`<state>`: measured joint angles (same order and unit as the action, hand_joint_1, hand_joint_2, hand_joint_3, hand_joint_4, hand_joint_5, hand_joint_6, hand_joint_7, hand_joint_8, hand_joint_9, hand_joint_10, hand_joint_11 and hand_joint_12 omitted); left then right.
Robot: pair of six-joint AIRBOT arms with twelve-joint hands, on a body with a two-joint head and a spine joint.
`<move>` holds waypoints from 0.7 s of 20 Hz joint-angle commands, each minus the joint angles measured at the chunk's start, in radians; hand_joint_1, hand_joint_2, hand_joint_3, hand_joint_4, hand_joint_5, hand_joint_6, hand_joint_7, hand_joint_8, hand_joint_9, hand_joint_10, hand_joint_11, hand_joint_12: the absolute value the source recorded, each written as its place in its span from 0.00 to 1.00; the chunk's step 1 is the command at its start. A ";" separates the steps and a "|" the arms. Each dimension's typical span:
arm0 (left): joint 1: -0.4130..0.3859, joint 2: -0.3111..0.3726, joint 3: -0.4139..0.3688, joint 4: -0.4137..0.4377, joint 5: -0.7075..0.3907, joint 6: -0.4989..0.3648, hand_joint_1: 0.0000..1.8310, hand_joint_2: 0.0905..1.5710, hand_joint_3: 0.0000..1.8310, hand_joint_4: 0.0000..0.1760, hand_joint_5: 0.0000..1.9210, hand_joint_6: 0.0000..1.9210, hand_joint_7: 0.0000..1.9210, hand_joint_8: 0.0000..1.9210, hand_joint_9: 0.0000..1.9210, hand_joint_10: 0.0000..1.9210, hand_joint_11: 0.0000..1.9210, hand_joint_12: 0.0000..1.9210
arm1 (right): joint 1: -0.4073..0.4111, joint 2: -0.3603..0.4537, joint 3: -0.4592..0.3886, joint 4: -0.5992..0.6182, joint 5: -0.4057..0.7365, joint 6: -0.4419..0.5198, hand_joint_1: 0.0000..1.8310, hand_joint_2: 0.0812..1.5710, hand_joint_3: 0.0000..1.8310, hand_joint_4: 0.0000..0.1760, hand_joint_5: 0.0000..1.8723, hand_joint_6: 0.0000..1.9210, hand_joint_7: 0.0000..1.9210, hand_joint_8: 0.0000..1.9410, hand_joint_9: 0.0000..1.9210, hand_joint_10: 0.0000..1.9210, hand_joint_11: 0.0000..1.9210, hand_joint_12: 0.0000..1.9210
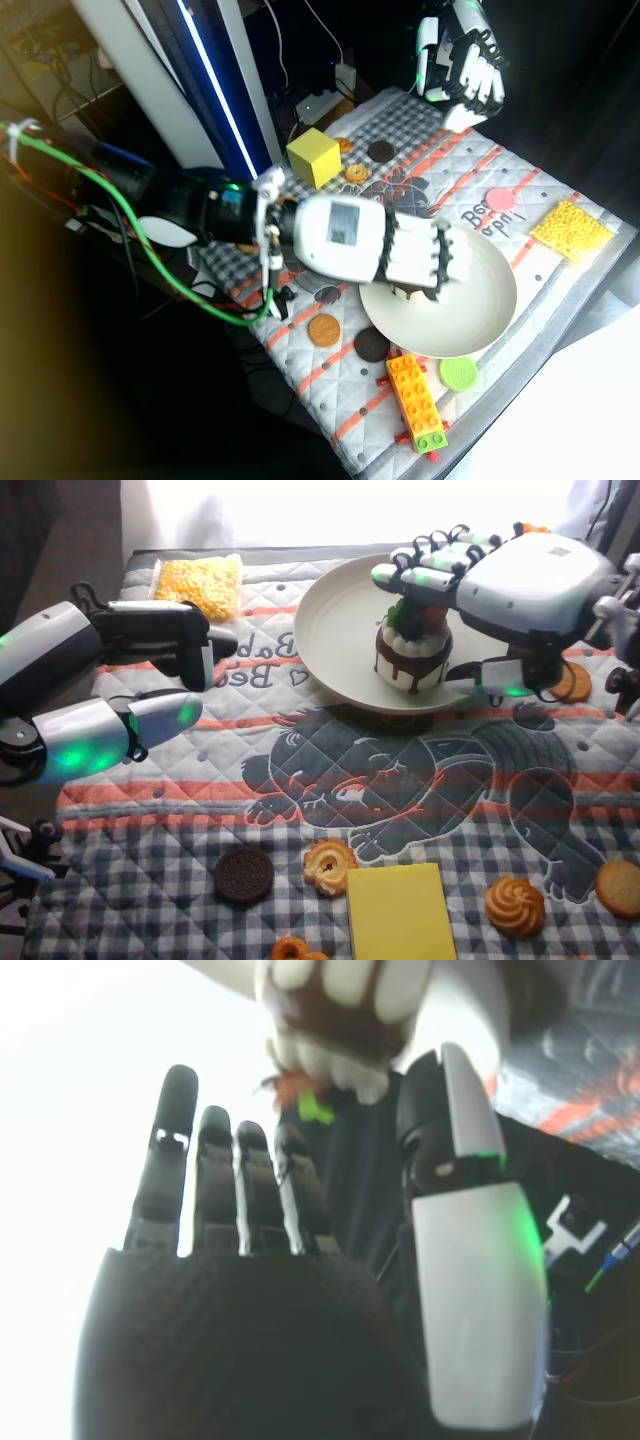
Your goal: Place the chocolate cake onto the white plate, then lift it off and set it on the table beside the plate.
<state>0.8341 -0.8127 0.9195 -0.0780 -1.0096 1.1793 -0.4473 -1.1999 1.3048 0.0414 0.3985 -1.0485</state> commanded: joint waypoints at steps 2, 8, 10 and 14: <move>-0.006 0.002 0.001 -0.004 -0.126 -0.009 0.50 0.86 0.00 0.00 0.29 0.84 0.34 0.06 0.24 0.31 0.09 0.76 | 0.023 -0.021 0.026 0.000 0.066 -0.002 0.55 0.72 0.00 0.00 0.07 0.00 0.07 0.00 0.11 0.05 0.00 0.67; -0.005 0.001 0.002 -0.004 -0.125 -0.009 0.53 0.84 0.00 0.00 0.31 0.81 0.35 0.10 0.25 0.40 0.14 0.77 | 0.046 -0.063 0.068 0.007 0.033 -0.002 0.63 0.81 0.00 0.00 0.30 0.72 0.39 0.74 0.33 0.65 0.24 0.94; -0.004 0.001 0.002 -0.004 -0.125 -0.011 0.53 0.84 0.00 0.00 0.31 0.81 0.35 0.10 0.25 0.40 0.15 0.78 | 0.056 -0.062 0.058 0.007 0.042 -0.002 0.61 0.81 0.00 0.09 0.35 0.77 0.35 0.77 0.29 0.74 0.23 0.96; -0.003 0.000 0.005 -0.012 -0.122 -0.016 0.50 0.85 0.00 0.00 0.30 0.82 0.35 0.07 0.28 0.30 0.15 0.73 | 0.071 -0.021 -0.001 0.008 0.144 -0.002 0.64 0.80 0.00 0.00 0.36 0.69 0.39 0.79 0.34 0.86 0.33 1.00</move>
<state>0.8383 -0.8139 0.9207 -0.0784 -1.0103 1.1755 -0.3977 -1.2339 1.2922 0.0418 0.3843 -1.0481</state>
